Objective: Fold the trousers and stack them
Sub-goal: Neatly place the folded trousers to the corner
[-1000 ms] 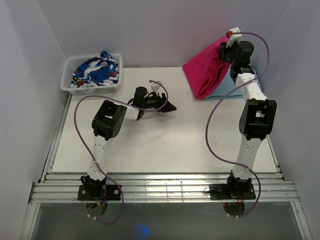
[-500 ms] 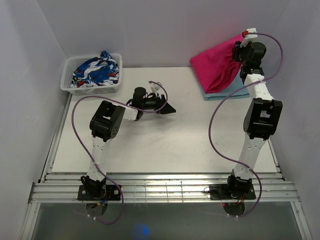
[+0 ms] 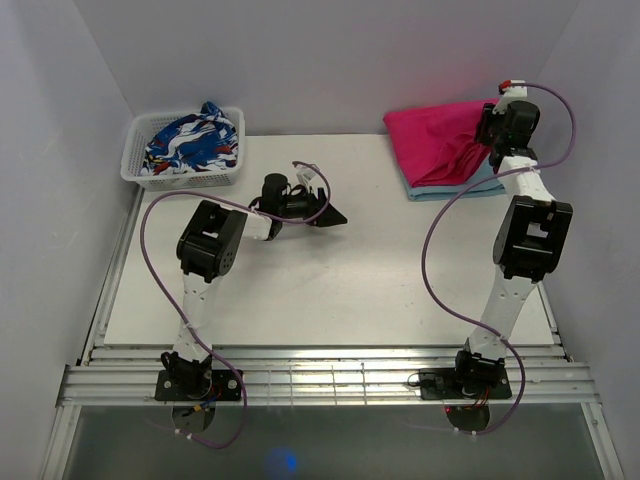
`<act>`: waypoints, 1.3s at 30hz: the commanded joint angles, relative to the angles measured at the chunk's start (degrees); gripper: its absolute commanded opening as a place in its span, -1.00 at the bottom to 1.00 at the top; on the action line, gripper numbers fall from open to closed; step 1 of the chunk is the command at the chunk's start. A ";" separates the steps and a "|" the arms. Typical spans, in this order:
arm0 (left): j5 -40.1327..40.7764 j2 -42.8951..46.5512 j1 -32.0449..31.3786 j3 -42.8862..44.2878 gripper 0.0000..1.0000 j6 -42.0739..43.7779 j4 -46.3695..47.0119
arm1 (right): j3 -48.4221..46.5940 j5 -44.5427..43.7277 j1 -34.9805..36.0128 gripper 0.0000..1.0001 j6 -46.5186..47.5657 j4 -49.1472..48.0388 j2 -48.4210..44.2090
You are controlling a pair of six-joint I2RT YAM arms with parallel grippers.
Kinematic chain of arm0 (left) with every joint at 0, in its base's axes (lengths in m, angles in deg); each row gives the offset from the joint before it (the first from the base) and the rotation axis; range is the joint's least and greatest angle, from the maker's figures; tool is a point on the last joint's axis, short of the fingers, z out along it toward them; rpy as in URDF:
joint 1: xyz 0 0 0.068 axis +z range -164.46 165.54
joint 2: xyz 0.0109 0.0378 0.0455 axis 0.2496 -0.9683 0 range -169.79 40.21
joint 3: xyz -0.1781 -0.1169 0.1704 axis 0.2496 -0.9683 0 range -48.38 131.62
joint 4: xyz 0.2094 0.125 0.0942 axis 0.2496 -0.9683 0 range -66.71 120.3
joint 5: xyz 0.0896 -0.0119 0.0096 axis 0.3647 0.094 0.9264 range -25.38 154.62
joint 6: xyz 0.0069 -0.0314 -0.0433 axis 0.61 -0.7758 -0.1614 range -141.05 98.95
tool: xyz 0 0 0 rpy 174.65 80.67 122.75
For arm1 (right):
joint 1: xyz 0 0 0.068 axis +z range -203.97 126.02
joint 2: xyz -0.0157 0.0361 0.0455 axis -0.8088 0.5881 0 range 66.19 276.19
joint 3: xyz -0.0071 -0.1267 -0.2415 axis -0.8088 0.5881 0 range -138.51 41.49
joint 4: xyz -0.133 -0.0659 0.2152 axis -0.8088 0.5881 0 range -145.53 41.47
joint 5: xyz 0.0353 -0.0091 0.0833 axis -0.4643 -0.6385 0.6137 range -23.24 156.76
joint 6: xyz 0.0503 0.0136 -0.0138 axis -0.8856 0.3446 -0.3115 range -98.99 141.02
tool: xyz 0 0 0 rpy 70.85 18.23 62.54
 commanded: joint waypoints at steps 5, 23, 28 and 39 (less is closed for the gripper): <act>-0.84 4.42 0.48 -0.83 0.80 -0.11 -0.17 | -11.71 -1.55 -3.03 -0.85 -4.29 8.89 -3.49; -2.15 10.66 4.08 -4.25 0.94 1.30 -5.52 | -13.04 -8.23 -7.86 0.80 13.10 14.28 0.66; -2.86 15.49 5.67 -9.16 0.94 2.87 -7.90 | -8.67 -1.58 -8.39 0.98 19.25 16.21 -5.66; 5.92 21.91 6.81 1.70 0.96 23.40 -47.63 | -15.25 20.42 1.96 0.75 19.44 36.77 -3.39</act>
